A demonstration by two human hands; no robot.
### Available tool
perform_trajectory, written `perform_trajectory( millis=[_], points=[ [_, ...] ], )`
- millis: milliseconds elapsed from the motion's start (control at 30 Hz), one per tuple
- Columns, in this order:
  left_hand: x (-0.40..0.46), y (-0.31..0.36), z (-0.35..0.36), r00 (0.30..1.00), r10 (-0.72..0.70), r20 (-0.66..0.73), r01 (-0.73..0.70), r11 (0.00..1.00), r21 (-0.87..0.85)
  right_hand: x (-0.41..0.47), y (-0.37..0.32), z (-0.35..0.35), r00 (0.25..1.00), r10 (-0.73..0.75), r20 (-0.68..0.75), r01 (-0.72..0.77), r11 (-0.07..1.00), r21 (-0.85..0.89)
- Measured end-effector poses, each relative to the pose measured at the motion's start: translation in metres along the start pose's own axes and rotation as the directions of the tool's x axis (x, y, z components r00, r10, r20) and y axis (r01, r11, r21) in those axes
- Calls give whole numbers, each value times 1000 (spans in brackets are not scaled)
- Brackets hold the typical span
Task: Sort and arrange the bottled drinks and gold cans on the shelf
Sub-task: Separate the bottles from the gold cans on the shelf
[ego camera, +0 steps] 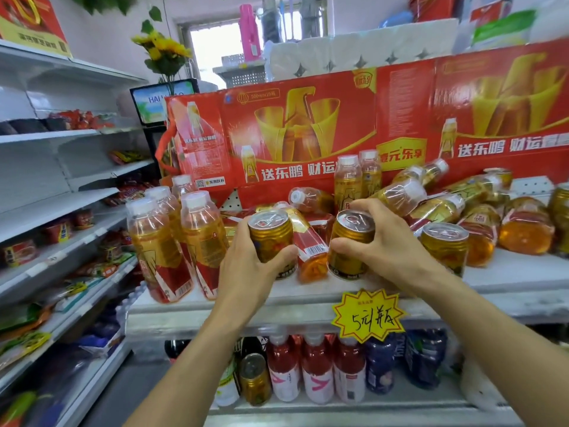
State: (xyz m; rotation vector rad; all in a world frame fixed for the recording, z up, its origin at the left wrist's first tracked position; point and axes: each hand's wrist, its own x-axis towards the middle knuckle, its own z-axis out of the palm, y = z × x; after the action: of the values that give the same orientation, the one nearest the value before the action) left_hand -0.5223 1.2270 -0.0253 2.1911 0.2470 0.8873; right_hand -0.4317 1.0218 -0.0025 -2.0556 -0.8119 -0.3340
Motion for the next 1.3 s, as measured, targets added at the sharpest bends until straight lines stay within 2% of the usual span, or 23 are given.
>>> perform_trajectory(
  millis=[133,400,567,700,1000,1300],
  points=[
    [0,41,2,999,48,23,-46,996,-79,-2,-5,-35,1000,-23,-19,25,993,118],
    [-24,141,77,987,133,91,-111,969,-219,-43,31,-148,992,-55,-113,60,997,45],
    [-42,212,162,969,196,147,-138,932,-335,-85,80,-242,983,24,-184,-28,999,-16],
    [-55,263,237,937,235,257,-107,896,-431,-116,125,-308,962,98,-254,-123,989,-83],
    [-70,351,388,833,358,422,-128,866,-483,-165,231,-421,879,281,-386,-348,930,-116],
    [-80,424,530,769,409,492,-101,837,-538,-188,332,-524,836,298,-461,-424,884,-198]
  ],
)
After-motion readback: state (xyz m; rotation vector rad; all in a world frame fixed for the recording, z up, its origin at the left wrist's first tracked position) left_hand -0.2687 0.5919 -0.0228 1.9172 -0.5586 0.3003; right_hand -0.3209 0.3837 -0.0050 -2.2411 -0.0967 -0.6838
